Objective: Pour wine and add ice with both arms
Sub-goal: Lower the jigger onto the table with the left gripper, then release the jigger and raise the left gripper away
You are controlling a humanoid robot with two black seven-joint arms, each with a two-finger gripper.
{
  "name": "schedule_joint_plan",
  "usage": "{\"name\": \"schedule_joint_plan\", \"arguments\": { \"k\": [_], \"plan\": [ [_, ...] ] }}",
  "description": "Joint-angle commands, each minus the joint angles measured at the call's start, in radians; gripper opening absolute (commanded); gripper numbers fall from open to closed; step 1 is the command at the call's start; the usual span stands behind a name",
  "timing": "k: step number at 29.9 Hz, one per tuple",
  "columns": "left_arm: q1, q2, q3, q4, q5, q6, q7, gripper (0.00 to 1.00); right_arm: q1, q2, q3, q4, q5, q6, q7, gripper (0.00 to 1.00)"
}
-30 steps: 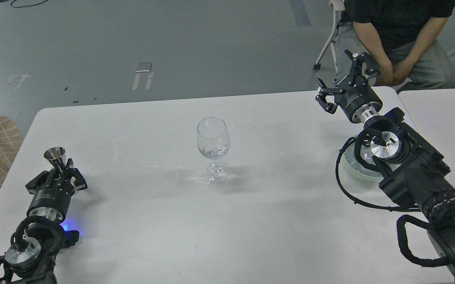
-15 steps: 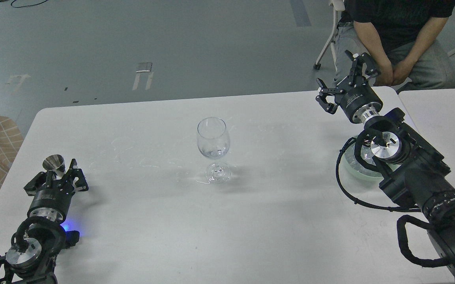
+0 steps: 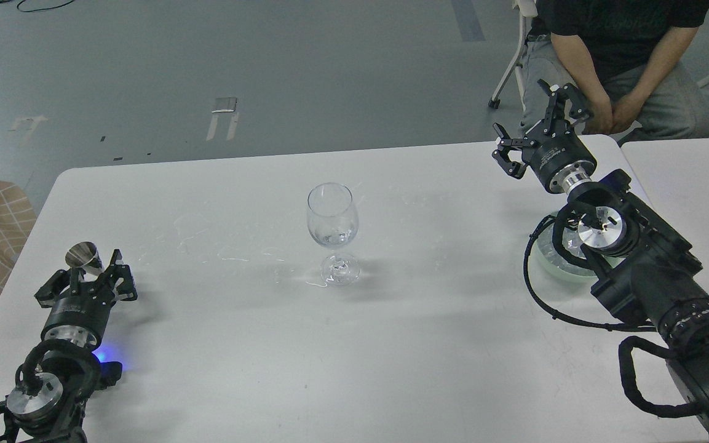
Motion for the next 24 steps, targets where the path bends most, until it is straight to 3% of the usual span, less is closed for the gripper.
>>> {"name": "schedule_joint_plan", "arguments": {
  "k": [1, 6, 24],
  "plan": [
    [0.009, 0.005, -0.002, -0.002, 0.0, 0.0, 0.004, 0.64, 0.001, -0.002, 0.0, 0.0, 0.001, 0.0, 0.0, 1.0],
    [0.029, 0.007, -0.005, -0.016, 0.0, 0.002, 0.007, 0.72, 0.001, -0.002, 0.0, 0.002, 0.001, 0.0, 0.0, 1.0],
    [0.176, 0.07, -0.042, -0.148, -0.015, 0.005, 0.012, 0.76, 0.0, -0.002, 0.0, 0.002, 0.001, 0.0, 0.0, 1.0]
  ]
}}
